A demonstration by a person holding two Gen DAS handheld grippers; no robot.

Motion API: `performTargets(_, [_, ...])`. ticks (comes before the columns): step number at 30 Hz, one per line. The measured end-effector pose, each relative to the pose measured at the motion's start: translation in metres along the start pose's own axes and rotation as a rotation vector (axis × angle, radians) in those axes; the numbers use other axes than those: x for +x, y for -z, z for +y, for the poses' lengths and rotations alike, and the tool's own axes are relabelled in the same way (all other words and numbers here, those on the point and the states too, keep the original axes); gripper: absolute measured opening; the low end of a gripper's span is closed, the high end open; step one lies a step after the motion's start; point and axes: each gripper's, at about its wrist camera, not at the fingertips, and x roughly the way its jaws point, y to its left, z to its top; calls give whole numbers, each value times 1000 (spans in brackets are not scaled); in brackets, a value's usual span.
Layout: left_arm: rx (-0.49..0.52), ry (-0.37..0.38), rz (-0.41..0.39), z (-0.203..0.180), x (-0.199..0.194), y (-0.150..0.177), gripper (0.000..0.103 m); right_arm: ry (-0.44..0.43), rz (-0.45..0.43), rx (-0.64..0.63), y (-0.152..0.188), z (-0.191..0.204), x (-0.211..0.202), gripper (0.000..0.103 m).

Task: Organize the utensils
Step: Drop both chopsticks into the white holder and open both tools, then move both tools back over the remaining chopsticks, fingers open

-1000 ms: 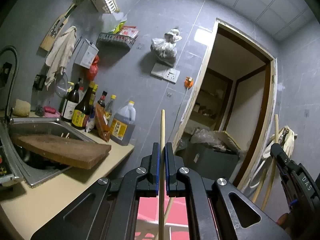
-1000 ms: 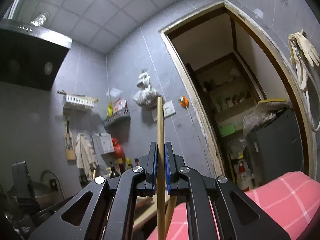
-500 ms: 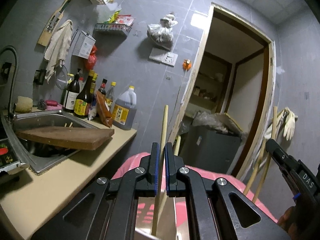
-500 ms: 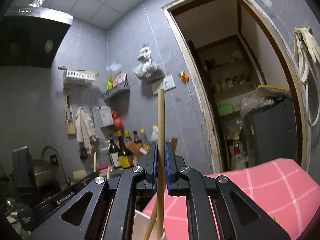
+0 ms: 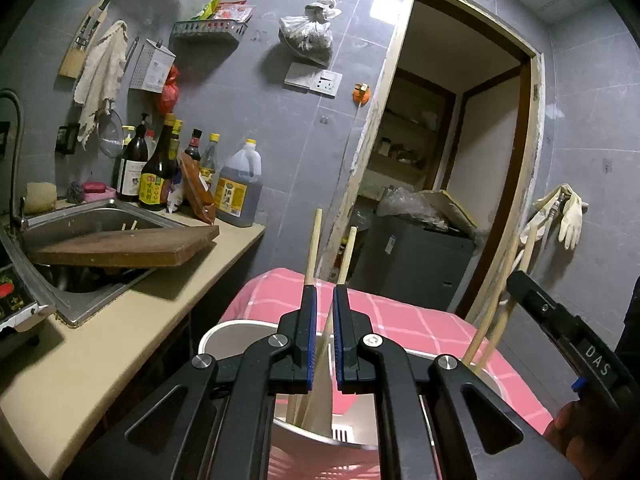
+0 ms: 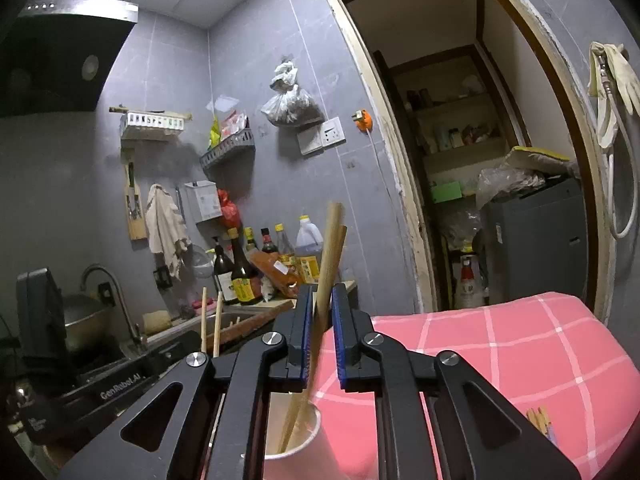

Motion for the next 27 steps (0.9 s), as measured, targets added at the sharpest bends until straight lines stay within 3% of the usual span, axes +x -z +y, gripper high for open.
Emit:
performTargets(2, [-3, 4, 1, -2, -1, -2, 7, 3, 1, 2, 0, -2, -3, 24])
performTargets(9, [-2, 24, -17, -13, -14, -9, 29, 26, -34, -10, -9, -7, -20, 29])
performTargets(11, [8, 31, -21, -19, -18, -11, 31, 35, -50, -15, -13, -10, -27, 44])
performTargets(15, [21, 56, -38, -34, -28, -13, 52, 61, -76, -31, -22, -18, -48, 56])
performTargets(18, [39, 72, -40, -47, -33, -13, 59, 79, -87, -50, -29, -25, -65, 69])
performTargets(22, [57, 82, -43, -64, -38, -10, 77, 111, -95, -77, -34, -34, -88, 85])
performTargets(27, [88, 113, -31, -89, -41, 0, 85, 163, -83, -104, -38, -49, -113, 102])
